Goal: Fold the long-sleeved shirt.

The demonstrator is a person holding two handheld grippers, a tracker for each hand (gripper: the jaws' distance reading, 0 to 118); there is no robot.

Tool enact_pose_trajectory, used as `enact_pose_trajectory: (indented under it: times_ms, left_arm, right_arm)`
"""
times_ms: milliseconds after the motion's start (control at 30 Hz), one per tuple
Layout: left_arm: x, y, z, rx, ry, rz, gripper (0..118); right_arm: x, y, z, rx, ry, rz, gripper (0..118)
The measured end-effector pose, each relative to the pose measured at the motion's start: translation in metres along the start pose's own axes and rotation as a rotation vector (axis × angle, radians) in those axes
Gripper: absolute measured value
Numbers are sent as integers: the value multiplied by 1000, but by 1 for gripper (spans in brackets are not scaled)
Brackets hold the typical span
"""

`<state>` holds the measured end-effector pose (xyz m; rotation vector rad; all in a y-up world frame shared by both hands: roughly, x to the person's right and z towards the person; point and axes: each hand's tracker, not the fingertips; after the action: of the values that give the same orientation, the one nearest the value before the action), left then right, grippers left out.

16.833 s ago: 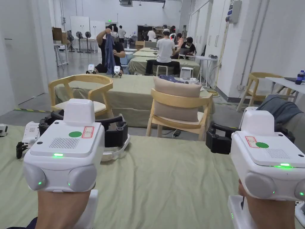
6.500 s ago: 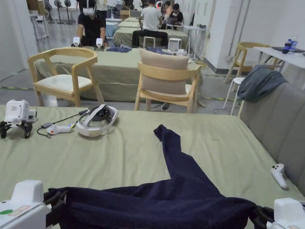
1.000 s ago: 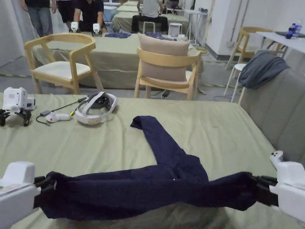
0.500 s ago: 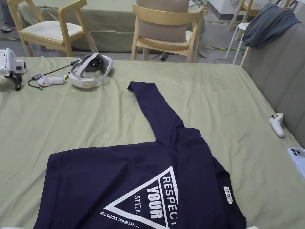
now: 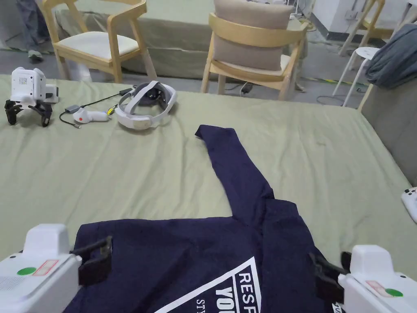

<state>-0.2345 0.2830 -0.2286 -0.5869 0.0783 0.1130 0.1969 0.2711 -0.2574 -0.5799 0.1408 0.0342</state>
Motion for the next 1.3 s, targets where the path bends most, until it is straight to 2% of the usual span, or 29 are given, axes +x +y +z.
enact_pose_trajectory:
  times_ms: [33,67,100,267,300,333,367,400,433,500,567,633,700,733,767,800,833,900,967,1033,1100,1167,1233,1267,1300]
  left_arm:
    - [9,7,-16,38,-24,17,57]
    - [17,12,-34,54,-29,38,25]
    - [26,14,-56,58,2,31,6]
    - [42,32,-133,14,-36,19,4]
    - [41,34,-144,10,-42,21,4]
    - [39,36,-157,3,-50,28,4]
    - [38,40,-169,0,-56,35,4]
    - [36,42,-179,-4,-52,25,4]
    - [34,43,-191,-20,-58,27,4]
    - [31,43,-210,-32,-67,26,4]
    - [27,42,-227,-52,-68,26,4]
    - [22,41,-241,-64,-75,32,4]
    - [19,38,-251,-74,-70,17,4]
    - [17,35,-256,-77,-59,5,4]
    - [15,33,-259,-81,-61,-1,4]
    - [12,32,-262,-86,-64,3,4]
    - [10,30,-265,-93,-56,15,4]
    - [6,28,-269,-106,-68,27,4]
    - [7,27,-265,-107,-61,40,4]
    - [10,28,-254,-102,-64,28,4]
    - [11,30,-239,-91,-73,31,4]
    - [15,31,-220,-78,-67,25,4]
    - [17,31,-195,-55,-81,16,4]
    - [18,30,-184,-50,-73,14,4]
    - [20,29,-171,-41,-73,11,4]
  right_arm:
    - [-7,9,-17,29,7,-20,30]
    - [-12,15,-38,33,-1,-20,0]
    - [-19,21,-55,59,-24,-7,0]
    - [-31,68,-174,6,99,23,0]
    - [-32,81,-200,-12,131,35,13]
    - [-33,99,-235,-44,164,38,61]
    - [-36,118,-273,-100,161,71,103]
    - [-39,132,-307,-128,168,81,118]
    - [-33,148,-344,-57,213,67,113]
    - [-40,187,-418,-145,171,126,115]
    - [-37,215,-489,-169,174,39,115]
    - [-56,230,-528,-220,194,3,114]
    - [-63,240,-563,-254,164,57,113]
    - [-74,240,-568,-263,148,69,98]
    - [-76,237,-572,-320,142,90,66]
    - [-76,234,-578,-382,157,70,20]
    - [-75,230,-580,-456,179,56,4]
    - [-75,225,-581,-421,121,82,3]
    - [-63,226,-565,-385,209,24,3]
    - [-65,224,-521,-264,188,4,3]
    - [-61,222,-468,-167,178,51,3]
    - [-63,216,-399,-94,144,160,3]
    - [-58,201,-323,-16,170,171,3]
    - [-53,194,-292,17,152,198,3]
    - [-51,185,-264,51,143,190,3]
